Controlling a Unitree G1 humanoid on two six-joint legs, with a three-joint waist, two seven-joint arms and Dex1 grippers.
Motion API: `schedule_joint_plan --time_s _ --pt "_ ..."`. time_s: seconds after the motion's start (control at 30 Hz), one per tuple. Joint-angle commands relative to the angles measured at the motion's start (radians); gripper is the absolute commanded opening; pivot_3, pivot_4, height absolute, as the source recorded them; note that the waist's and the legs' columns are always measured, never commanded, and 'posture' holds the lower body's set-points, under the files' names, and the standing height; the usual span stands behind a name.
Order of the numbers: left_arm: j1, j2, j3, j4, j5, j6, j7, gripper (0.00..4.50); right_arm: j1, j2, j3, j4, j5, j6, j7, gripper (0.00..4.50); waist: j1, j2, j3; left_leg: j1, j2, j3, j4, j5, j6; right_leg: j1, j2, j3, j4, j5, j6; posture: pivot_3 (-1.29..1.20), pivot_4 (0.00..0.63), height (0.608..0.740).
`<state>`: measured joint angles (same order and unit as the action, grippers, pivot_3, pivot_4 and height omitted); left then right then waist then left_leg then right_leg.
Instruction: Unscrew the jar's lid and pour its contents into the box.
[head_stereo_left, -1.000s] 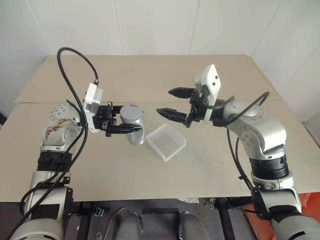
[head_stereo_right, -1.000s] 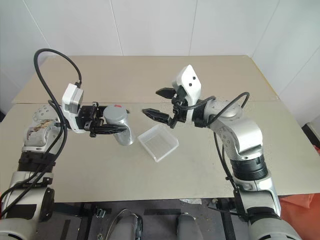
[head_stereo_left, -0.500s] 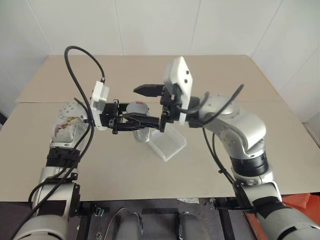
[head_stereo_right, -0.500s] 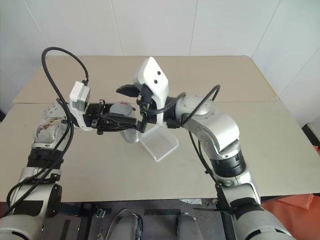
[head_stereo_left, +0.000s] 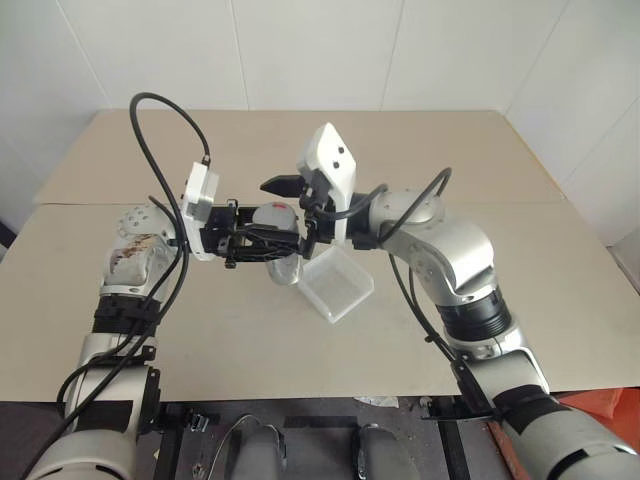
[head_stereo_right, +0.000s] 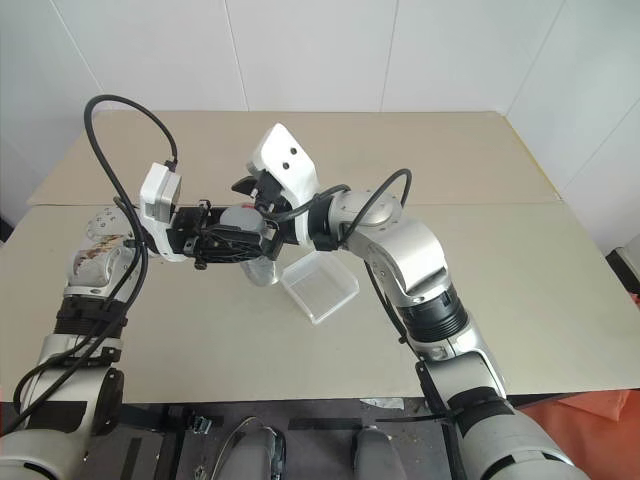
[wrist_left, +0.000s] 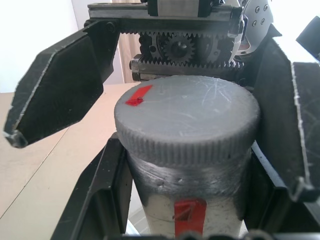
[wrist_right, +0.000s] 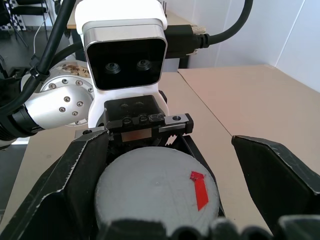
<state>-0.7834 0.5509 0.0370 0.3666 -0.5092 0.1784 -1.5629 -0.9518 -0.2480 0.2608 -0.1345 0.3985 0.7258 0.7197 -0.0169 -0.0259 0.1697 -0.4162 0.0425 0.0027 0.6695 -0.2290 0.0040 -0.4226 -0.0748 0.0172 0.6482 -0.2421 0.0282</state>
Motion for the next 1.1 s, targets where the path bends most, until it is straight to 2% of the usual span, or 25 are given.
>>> schedule_joint_plan --time_s 0.03,0.5,1.1 --pt "-0.013 0.015 0.016 -0.021 -0.009 -0.010 -0.009 2.43 -0.004 -0.018 -0.041 -0.031 -0.003 -0.014 -0.005 4.46 0.000 0.000 0.000 0.000 0.000 0.000 0.000 0.000 0.000 0.000 0.000 0.000 0.000 0.000 0.000 0.00 0.150 0.740" --pt "-0.010 0.027 0.019 -0.028 -0.011 -0.012 -0.013 2.43 0.065 -0.141 -0.114 -0.096 0.040 0.007 -0.013 4.46 0.001 0.000 0.000 0.000 0.000 0.000 0.000 0.000 0.000 0.000 0.000 0.000 0.000 0.000 0.000 0.00 0.150 0.740" --pt "0.011 0.031 0.019 -0.046 -0.016 -0.014 -0.009 2.43 0.141 -0.231 -0.143 -0.172 0.073 0.001 0.026 4.46 0.002 0.000 0.000 0.000 0.000 0.000 0.000 0.000 0.000 0.000 0.000 0.000 -0.001 0.000 0.000 0.00 0.150 0.740"
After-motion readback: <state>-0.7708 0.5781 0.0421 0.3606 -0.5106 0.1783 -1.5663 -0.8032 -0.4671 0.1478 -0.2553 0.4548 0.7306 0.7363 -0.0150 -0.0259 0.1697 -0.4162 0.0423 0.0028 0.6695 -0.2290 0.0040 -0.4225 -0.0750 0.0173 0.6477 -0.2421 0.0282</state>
